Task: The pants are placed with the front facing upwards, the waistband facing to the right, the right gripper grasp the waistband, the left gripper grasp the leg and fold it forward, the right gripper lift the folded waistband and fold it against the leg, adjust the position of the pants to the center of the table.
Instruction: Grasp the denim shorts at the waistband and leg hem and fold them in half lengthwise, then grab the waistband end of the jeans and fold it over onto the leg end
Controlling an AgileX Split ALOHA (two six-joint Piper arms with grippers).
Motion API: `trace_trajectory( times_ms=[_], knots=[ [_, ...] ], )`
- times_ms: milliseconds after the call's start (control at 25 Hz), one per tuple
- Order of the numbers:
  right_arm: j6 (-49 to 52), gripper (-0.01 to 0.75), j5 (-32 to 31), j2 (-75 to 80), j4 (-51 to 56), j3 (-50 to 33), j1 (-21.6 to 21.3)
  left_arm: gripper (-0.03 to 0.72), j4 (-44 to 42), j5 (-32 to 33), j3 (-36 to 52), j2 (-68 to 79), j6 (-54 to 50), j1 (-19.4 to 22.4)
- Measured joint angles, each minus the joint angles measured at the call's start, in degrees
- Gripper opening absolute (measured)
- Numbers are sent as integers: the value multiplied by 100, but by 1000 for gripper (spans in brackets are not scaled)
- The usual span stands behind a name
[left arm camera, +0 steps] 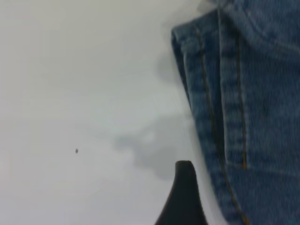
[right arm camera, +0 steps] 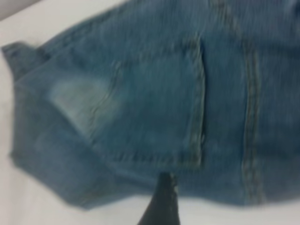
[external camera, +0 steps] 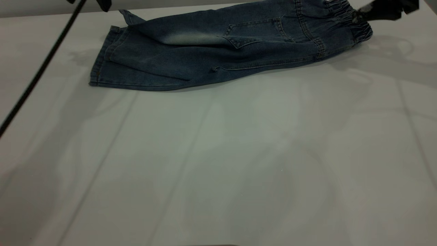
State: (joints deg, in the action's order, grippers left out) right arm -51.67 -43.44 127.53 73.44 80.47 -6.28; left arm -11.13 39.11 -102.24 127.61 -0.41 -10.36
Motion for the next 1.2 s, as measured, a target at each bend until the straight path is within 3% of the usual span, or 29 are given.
trace_trajectory(
  times_ms=[280, 600, 1040, 1200],
  knots=[
    [450, 605, -299, 339, -57, 14, -591, 560, 17, 540, -159, 0, 41, -171],
    [-229, 596, -266, 1084, 873, 397, -626, 560, 340, 794, -170, 0, 41, -542],
    [-381, 584, -519, 1768, 1346, 1083, -637, 560, 569, 633, -170, 11, 41, -599],
    [-518, 464, -627, 1844, 1439, 1097, -625, 560, 749, 398, -170, 71, 41, -704]
  ],
)
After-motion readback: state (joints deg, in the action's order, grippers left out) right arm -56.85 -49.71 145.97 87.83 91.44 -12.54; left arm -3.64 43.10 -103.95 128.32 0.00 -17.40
